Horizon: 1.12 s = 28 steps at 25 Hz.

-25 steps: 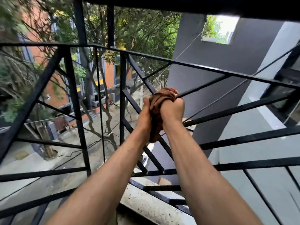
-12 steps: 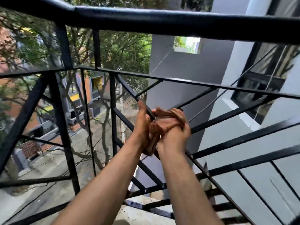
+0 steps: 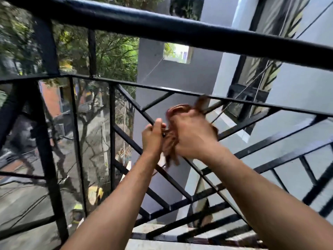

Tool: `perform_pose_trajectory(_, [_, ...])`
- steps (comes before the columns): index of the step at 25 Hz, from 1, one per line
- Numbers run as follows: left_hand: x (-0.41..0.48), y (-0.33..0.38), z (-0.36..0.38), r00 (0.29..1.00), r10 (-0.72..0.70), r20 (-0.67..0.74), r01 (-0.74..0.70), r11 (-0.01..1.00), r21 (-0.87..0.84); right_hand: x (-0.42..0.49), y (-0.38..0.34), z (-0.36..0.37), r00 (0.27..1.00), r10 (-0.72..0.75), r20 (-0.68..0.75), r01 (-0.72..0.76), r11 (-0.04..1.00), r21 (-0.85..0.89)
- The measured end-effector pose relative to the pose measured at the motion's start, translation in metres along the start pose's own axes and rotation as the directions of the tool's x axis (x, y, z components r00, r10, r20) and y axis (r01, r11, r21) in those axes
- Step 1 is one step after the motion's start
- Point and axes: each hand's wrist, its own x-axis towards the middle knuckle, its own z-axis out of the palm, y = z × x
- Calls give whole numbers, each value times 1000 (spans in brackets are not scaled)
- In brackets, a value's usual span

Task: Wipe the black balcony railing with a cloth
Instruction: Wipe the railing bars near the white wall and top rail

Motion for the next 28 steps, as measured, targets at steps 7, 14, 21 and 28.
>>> perform_pose_trajectory(7, [-14, 10, -10, 980, -105, 169, 125, 985, -118, 6, 48, -56, 963, 74, 259, 22, 936, -351])
perform_pose_trajectory(14, [-3, 27, -38, 943, -128, 307, 190, 965, -179, 17, -84, 17, 872, 466, 151, -486, 782, 390])
perform_pose_trajectory(21, [1, 50, -53, 936, -168, 309, 266, 913, -309, 12, -55, 16, 976, 45, 213, -92, 973, 213])
perform_pose_trajectory(28, [-10, 66, -53, 928, -135, 347, 260, 901, -346, -10, -104, 22, 913, 400, -79, -161, 530, 832])
